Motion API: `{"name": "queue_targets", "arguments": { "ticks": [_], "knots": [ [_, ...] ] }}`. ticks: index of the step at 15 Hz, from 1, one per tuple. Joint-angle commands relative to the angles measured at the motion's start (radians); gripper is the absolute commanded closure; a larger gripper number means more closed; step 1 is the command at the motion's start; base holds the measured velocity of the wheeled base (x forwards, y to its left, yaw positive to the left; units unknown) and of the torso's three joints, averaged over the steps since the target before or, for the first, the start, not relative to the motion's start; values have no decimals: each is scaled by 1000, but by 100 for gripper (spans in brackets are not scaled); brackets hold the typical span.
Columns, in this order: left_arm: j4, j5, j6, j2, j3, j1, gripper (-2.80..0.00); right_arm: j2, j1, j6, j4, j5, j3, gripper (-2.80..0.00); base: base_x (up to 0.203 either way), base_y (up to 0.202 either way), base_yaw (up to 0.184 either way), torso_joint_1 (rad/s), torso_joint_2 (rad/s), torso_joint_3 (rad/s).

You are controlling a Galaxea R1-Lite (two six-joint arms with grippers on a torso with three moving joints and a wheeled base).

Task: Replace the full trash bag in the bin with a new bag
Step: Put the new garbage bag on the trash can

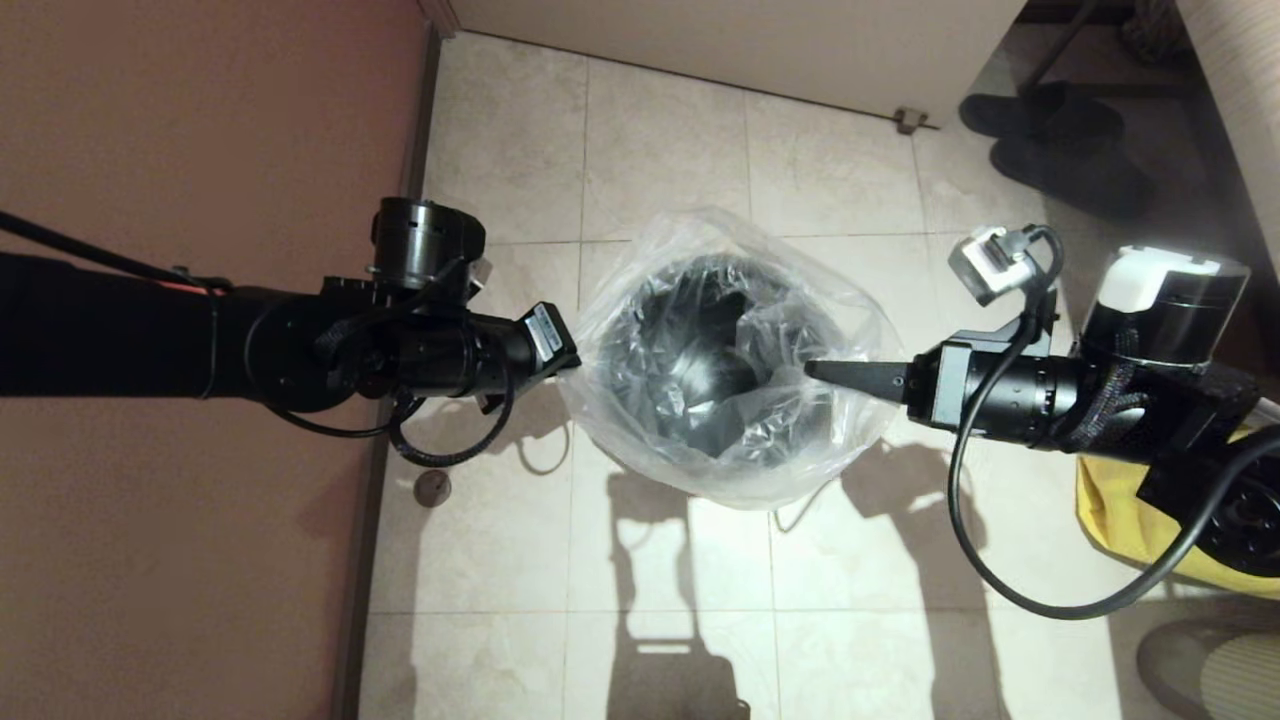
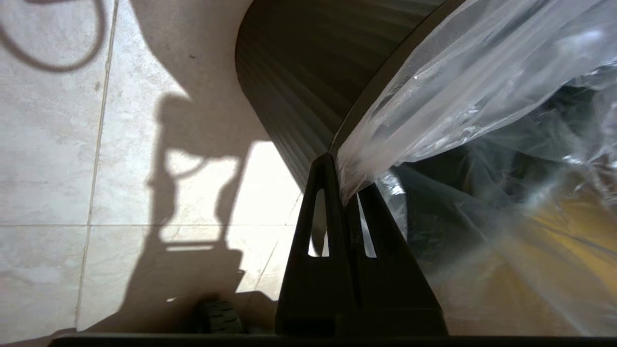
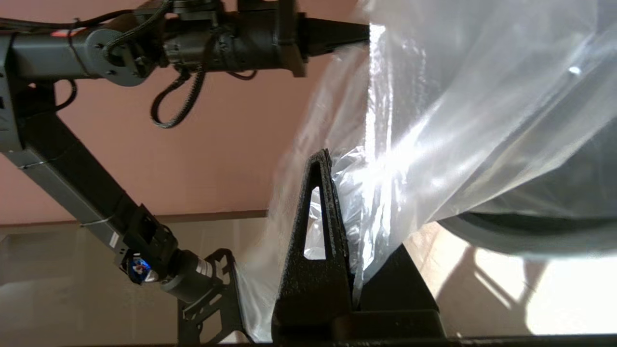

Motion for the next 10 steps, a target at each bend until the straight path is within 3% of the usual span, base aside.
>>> {"name": "queue_targets", "arguments": {
  "ticks": [1, 5, 10],
  "knots": [
    [2, 0, 3, 1, 7, -5, 0, -36, -33, 2, -4, 4, 37, 0, 0, 0, 0, 0, 0, 0],
    [21, 8, 31, 44, -21, -35, 0, -41, -70, 3, -4, 3, 71, 0, 0, 0, 0, 0, 0, 0],
    [18, 76, 33, 101, -14, -61, 0, -3, -129, 2, -7, 3, 132, 0, 0, 0, 0, 0, 0, 0]
  ]
}}
